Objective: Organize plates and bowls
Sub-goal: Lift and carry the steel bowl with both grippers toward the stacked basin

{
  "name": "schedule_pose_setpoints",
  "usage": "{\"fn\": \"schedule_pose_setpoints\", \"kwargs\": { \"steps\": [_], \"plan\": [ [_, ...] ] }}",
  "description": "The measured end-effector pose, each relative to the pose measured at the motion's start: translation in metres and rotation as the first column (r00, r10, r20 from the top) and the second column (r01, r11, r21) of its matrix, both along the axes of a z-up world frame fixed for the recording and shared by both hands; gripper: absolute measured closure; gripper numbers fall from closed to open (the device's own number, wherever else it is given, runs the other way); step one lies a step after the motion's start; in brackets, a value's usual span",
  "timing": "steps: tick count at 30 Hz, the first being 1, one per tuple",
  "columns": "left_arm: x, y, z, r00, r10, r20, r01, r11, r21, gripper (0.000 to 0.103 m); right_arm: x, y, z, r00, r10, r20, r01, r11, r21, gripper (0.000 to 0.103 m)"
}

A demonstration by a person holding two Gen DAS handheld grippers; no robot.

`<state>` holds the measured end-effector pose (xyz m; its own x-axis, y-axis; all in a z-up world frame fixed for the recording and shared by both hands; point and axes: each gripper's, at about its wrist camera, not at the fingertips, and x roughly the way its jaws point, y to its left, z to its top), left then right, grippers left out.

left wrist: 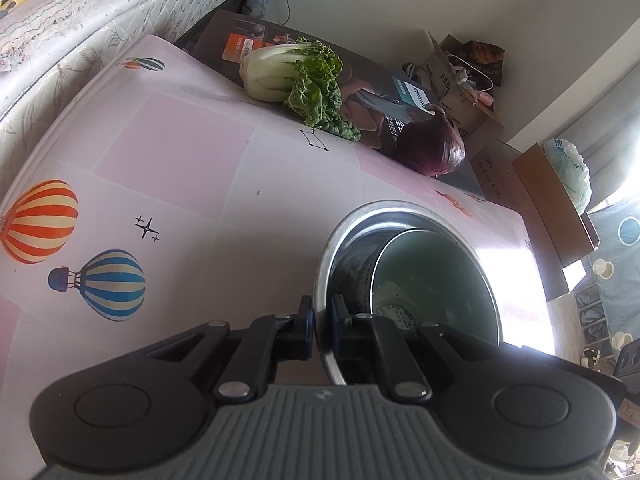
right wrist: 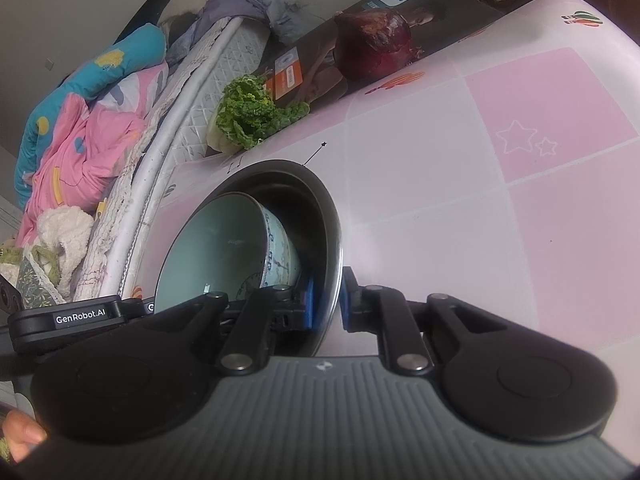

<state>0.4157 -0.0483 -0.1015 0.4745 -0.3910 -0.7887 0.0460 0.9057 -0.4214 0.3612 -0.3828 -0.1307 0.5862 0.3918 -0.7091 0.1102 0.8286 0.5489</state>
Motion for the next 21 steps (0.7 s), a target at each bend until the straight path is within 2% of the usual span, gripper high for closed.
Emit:
{"fn": "schedule_pose_setpoints", "kwargs": {
  "steps": [21],
  "plan": [
    [-0.006,-0.008,0.011,0.999,-0.021,0.035,0.021,1.000,0.005,0.095,-0.006,-0.005,0.004,1.000,-0.007,-0.003,0.007,1.000,-0.009,0.091]
  ]
}}
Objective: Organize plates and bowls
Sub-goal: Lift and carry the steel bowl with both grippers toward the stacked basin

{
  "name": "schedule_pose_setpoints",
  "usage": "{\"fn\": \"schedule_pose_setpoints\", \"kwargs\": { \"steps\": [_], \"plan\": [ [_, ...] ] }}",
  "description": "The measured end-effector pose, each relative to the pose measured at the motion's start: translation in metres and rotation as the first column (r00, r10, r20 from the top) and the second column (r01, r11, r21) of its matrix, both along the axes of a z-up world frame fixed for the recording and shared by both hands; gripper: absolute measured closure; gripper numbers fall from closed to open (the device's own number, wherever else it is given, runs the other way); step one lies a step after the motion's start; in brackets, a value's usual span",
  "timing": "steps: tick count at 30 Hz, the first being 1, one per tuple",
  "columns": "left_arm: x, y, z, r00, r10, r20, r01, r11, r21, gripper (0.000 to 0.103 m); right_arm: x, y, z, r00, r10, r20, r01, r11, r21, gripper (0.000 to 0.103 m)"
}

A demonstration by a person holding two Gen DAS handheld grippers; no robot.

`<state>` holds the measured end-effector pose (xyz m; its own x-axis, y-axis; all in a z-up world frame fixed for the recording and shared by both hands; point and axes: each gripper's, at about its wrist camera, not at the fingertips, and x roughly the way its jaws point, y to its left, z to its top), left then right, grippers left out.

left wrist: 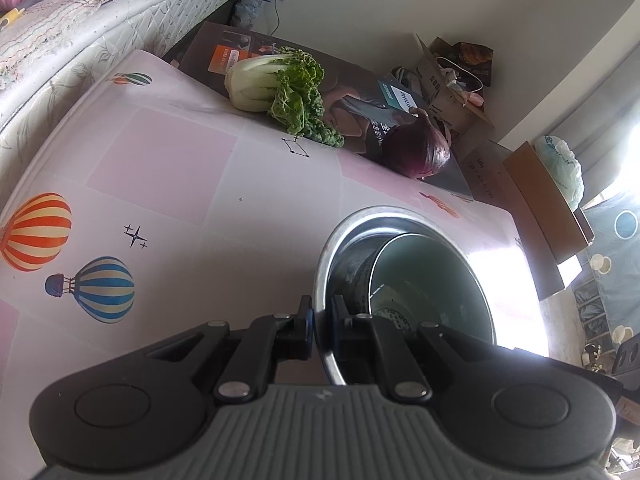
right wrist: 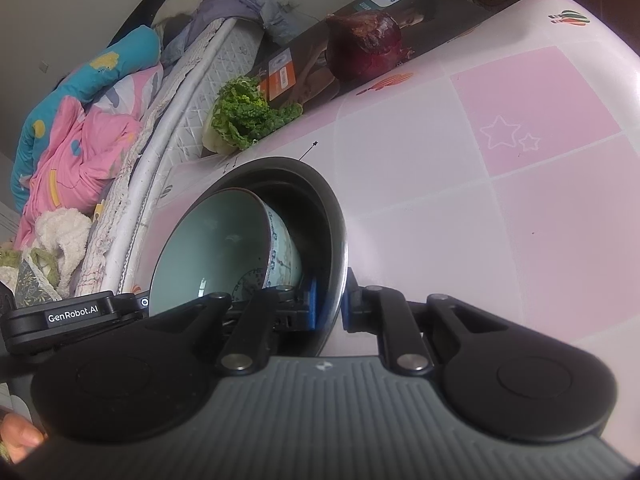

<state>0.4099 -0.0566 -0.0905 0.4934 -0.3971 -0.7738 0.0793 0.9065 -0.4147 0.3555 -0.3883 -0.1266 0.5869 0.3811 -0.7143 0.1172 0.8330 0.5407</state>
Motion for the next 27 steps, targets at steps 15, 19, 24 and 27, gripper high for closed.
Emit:
{"fn": "schedule_pose_setpoints", "kwargs": {
  "steps": [15,19,24,27],
  "plan": [
    [-0.018,0.003,0.031,0.999,-0.003,0.052,0.004,1.000,-0.014,0.095,-0.018,0.000,0.037,0.999,-0.004,0.041,0.004,1.000,-0.007,0.091],
    [-0.030,0.005,0.043,0.998,0.001,0.065,0.000,1.000,-0.015,0.095,-0.028,0.001,0.050,0.999,-0.001,0.048,0.001,1.000,-0.007,0.091],
    [-0.049,0.010,0.057,0.997,0.006,0.078,-0.005,1.000,-0.020,0.095,-0.049,0.005,0.068,0.998,0.005,0.060,-0.005,1.000,-0.008,0.091],
    [-0.061,0.014,0.063,0.997,0.012,0.082,-0.010,1.000,-0.026,0.095,-0.062,0.010,0.077,0.998,0.013,0.065,-0.012,1.000,-0.013,0.091]
  ]
}}
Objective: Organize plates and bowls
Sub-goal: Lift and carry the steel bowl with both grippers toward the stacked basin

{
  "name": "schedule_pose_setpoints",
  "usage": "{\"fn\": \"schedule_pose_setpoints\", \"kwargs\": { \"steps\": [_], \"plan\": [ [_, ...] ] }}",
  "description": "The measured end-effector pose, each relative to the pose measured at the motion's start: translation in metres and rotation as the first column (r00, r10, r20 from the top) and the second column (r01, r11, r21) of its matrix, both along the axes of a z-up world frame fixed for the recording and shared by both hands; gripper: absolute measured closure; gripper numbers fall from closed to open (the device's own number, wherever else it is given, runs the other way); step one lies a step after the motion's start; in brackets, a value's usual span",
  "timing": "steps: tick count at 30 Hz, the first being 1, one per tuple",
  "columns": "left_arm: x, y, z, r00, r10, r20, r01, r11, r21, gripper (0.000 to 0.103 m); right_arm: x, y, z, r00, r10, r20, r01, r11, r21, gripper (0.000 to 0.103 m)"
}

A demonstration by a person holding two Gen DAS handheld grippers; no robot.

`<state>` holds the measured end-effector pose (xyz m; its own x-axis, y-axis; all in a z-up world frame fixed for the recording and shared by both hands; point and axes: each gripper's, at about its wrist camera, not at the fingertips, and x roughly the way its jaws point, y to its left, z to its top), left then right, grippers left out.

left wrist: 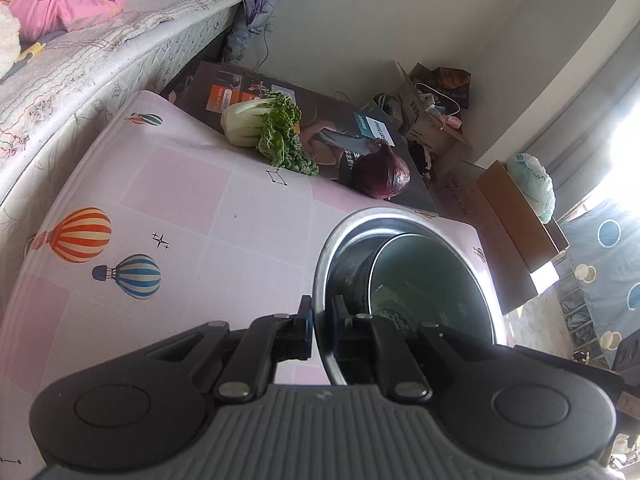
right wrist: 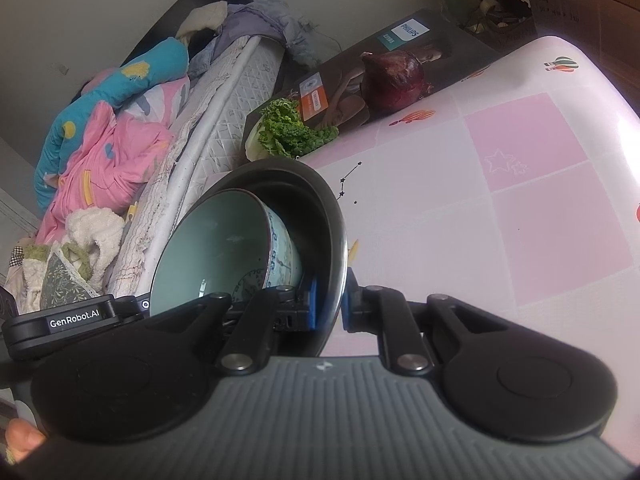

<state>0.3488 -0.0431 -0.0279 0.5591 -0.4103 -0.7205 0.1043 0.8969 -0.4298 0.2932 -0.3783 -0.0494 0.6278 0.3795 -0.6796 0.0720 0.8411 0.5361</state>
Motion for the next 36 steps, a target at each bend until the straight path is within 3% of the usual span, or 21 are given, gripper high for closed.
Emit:
{"fn": "schedule_pose_setpoints", "kwargs": {
  "steps": [12,26,36],
  "plan": [
    [-0.063,0.021,0.010,1.000,0.007,-0.004,-0.007,1.000,0.001,0.095,-0.068,0.019,0.010,1.000,0.017,-0.009,-0.017,1.000,0.005,0.091],
    [-0.117,0.033,-0.020,0.998,-0.017,-0.064,0.019,1.000,0.023,0.095,-0.140,0.032,-0.019,0.997,0.015,-0.072,-0.015,1.000,0.010,0.091],
    [-0.130,0.029,-0.045,0.993,-0.033,-0.114,0.040,0.997,0.062,0.094,-0.156,0.031,-0.048,0.994,0.015,-0.111,-0.014,1.000,0.009,0.092]
  ]
}}
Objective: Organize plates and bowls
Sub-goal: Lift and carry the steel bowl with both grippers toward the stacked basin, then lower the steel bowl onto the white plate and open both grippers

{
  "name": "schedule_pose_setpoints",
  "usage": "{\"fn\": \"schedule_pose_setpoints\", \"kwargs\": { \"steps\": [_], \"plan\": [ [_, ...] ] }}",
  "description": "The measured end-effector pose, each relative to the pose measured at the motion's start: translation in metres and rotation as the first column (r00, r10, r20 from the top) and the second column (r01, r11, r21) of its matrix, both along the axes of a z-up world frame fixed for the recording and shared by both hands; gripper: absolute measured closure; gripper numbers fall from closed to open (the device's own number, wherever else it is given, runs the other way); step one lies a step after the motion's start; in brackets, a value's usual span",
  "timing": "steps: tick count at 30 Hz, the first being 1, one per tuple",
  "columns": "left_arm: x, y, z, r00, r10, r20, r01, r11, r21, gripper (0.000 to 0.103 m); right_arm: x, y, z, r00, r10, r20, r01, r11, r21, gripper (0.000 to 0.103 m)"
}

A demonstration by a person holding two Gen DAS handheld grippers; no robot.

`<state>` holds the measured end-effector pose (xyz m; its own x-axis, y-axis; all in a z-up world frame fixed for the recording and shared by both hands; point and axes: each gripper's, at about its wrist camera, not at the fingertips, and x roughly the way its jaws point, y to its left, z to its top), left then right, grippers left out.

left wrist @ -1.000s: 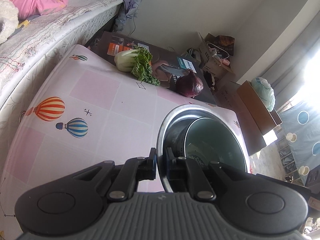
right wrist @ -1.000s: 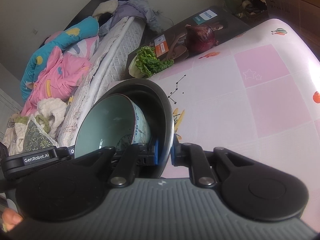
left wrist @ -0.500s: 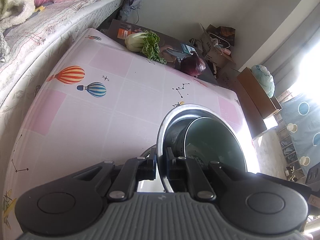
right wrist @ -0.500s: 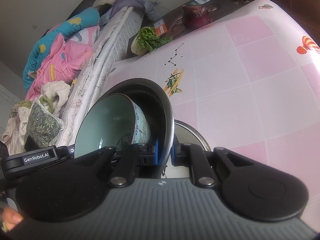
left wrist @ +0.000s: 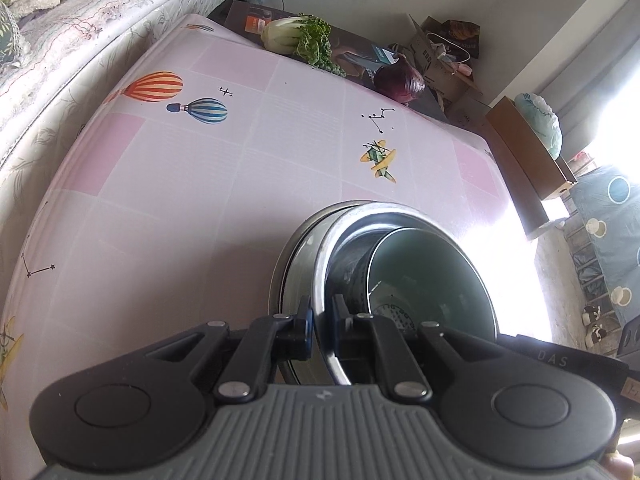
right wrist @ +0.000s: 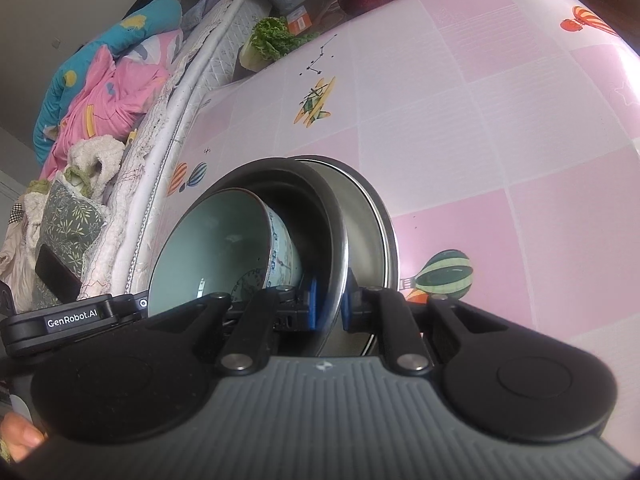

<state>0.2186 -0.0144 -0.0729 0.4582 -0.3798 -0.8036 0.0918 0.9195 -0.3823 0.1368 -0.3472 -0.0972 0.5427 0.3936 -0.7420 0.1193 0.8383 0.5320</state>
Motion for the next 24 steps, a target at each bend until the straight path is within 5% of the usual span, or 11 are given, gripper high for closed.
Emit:
{"fn": "schedule_pose_setpoints", "kwargs": {
  "steps": [11,24],
  "plan": [
    [-0.003,0.001,-0.006,1.000,-0.010,-0.014,0.010,1.000,0.008,0.093,0.008,0.007,0.004,1.000,0.020,0.014,-0.020,0.998,-0.057,0.091],
    [-0.015,0.011,0.017,0.998,-0.025,0.058,0.025,1.000,-0.003,0.085,0.005,-0.011,0.032,0.995,-0.021,0.097,0.031,0.994,-0.108,0.072]
  ]
}}
